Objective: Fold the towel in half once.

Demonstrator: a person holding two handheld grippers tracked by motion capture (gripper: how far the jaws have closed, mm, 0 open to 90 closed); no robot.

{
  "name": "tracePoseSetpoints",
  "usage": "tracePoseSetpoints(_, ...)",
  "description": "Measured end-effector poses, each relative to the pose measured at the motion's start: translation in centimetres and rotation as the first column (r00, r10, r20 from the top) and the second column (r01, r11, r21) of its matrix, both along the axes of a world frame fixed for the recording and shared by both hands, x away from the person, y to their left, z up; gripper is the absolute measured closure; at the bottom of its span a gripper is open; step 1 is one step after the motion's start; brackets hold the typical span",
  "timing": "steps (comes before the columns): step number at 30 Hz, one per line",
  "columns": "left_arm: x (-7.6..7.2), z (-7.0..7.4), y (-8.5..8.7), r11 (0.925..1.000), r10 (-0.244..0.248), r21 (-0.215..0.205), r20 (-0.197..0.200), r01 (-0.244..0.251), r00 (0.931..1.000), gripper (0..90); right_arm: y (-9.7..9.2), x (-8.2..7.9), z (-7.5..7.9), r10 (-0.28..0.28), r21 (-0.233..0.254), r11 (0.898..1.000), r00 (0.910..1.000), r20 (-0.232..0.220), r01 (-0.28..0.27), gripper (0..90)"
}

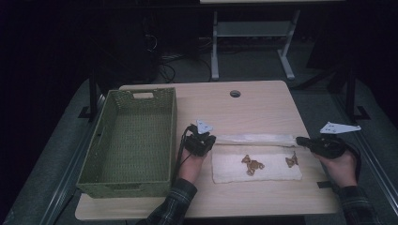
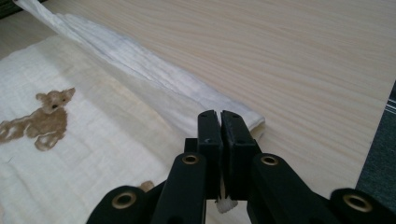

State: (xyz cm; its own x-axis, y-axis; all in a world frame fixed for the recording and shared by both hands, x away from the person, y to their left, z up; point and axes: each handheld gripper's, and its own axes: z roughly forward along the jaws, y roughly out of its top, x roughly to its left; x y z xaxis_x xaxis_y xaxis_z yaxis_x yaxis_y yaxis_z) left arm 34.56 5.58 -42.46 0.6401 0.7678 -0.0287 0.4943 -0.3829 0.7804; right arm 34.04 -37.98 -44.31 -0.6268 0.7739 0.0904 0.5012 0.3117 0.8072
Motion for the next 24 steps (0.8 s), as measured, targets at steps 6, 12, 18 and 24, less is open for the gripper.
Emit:
tracePoseSetpoints(6,-1.4,0.1,0.4,0.9995,-0.018,-0.027,-0.016,0.018,0.9997,87.4,-0.1,-1.1,-0.1,0.008,0.004,1.000,1.0000,-0.004,-0.008,86.9)
tracePoseSetpoints(12,-2.8,0.3,0.5,0.9985,-0.041,-0.037,-0.026,0.040,0.9988,87.4,-0.1,-2.6,-0.2,0.017,-0.013,1.000,0.9999,-0.001,-0.017,86.9)
tracePoseSetpoints(18,-4.2,0.4,0.9,0.9976,-0.061,-0.035,-0.033,0.060,0.9976,87.4,-0.2,-3.8,-0.2,0.027,-0.005,1.000,0.9996,-0.003,-0.027,86.9)
tracePoseSetpoints(24,-5.4,0.2,0.8,0.9961,-0.085,-0.025,-0.042,0.084,0.9955,87.4,-0.3,-5.2,-0.2,0.038,-0.019,0.999,0.9993,0.002,-0.038,86.9)
